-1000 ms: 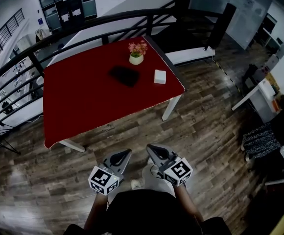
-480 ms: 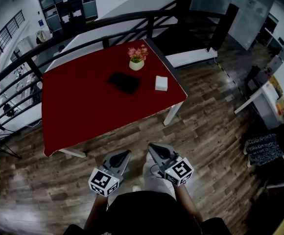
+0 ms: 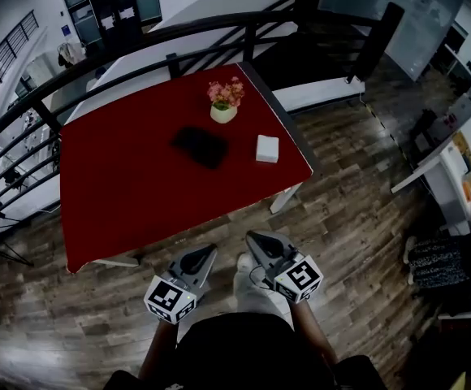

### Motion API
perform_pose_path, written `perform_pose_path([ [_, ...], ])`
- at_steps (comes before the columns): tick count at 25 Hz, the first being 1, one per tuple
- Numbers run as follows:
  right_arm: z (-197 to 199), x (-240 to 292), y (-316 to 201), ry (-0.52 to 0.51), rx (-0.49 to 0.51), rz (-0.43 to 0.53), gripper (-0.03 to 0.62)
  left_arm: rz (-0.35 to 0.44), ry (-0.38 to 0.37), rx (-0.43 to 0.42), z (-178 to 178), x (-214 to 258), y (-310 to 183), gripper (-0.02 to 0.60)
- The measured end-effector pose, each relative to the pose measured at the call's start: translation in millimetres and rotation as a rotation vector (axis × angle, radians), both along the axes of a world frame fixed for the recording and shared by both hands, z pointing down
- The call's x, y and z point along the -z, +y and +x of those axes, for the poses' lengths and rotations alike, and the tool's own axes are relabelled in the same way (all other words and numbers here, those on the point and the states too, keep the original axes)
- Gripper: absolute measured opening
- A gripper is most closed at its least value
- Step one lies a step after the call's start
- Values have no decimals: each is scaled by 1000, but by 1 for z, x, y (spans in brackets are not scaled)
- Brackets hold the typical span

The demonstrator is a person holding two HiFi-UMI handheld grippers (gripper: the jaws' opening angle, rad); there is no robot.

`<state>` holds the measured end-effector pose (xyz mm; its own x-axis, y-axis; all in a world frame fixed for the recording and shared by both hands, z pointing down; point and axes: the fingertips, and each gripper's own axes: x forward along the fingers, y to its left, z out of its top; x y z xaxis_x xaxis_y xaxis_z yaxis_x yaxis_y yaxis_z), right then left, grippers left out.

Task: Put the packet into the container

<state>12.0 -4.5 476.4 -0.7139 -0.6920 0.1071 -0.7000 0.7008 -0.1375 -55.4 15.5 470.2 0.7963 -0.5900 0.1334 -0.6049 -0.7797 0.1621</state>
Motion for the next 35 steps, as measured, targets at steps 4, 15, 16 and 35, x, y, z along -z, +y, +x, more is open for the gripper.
perform_pose_path([
  [4, 13, 1, -41, 2, 9, 2, 21, -9, 27, 45, 6, 7, -46, 11],
  [15, 57, -1, -136, 28, 19, -1, 21, -37, 11, 73, 36, -4, -135, 11],
  [16, 60, -2, -143, 29, 20, -3, 21, -32, 9, 74, 40, -5, -142, 11],
  [35, 105, -20, -213, 21, 45, -31, 21, -35, -14, 104, 88, -15, -207, 11],
])
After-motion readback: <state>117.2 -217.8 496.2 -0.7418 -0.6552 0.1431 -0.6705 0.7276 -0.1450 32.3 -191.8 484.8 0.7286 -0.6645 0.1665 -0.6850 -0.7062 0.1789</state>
